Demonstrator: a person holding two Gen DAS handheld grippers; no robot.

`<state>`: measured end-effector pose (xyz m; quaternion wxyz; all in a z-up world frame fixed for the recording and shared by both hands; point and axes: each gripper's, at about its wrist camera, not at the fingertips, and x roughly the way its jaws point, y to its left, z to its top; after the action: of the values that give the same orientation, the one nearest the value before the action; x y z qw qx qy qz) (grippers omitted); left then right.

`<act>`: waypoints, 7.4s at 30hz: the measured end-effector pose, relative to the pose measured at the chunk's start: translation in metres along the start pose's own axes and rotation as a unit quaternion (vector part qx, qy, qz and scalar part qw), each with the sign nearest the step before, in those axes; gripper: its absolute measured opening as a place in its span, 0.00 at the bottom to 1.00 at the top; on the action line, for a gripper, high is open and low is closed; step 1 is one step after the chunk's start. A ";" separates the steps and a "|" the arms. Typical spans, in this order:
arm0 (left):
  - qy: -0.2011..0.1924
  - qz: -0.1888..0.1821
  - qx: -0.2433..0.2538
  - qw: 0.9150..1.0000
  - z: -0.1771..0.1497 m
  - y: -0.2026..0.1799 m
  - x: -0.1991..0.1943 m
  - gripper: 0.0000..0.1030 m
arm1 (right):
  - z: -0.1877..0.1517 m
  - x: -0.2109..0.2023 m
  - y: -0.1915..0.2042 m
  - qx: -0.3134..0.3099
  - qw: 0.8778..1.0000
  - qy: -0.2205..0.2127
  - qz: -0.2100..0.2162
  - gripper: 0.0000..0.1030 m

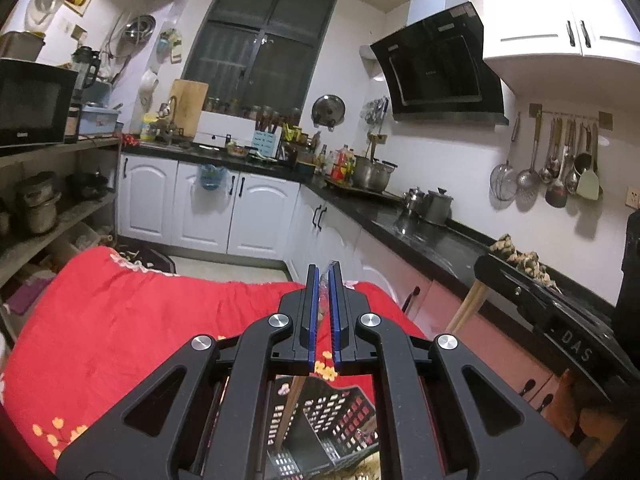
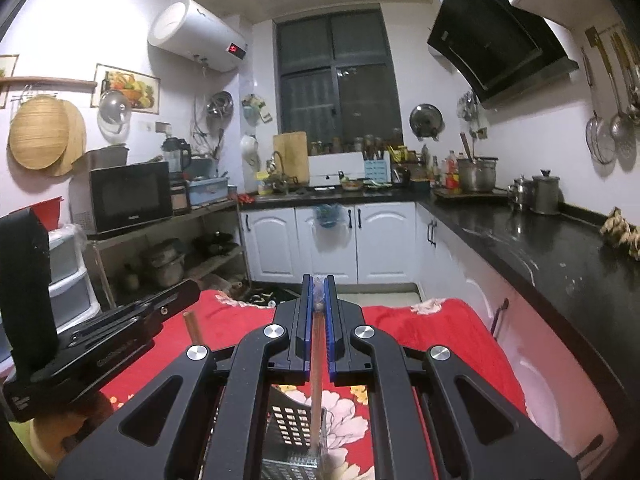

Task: Organize utensils
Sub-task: 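Lower the chopsticks into the caddy compartments and open both tools, then raise both open tools out of the caddy and back toward the pile, then close the left tool on a wrapped chopstick while the right tool grasps another, then lift both held chopsticks upright and carry them above the green caddy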

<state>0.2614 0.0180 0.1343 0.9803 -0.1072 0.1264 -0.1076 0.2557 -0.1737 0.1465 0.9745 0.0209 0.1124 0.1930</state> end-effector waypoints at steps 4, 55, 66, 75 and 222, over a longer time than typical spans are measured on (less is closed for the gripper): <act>0.019 0.000 0.001 1.000 -0.011 0.001 0.006 0.03 | -0.009 0.002 -0.005 0.010 1.000 0.009 -0.003 0.06; 0.026 0.039 -0.018 0.999 -0.061 0.010 -0.103 0.90 | -0.077 -0.089 -0.014 0.011 0.997 0.064 0.037 0.92; 0.057 0.046 -0.037 0.997 -0.087 0.024 -0.107 0.90 | -0.101 -0.092 -0.007 0.003 0.995 0.098 0.031 0.92; 0.072 0.051 -0.040 0.995 -0.101 0.030 -0.112 0.90 | -0.115 -0.095 0.003 -0.010 0.993 0.113 0.042 0.92; 0.156 -0.065 -0.079 0.982 -0.081 0.039 -0.099 0.02 | -0.075 -0.103 -0.020 0.034 0.996 0.069 0.036 0.02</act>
<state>0.1531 0.0636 0.0706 0.9277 -0.1741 0.2790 -0.1764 0.1537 -0.2312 0.0935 0.9556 0.0447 0.1846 0.2251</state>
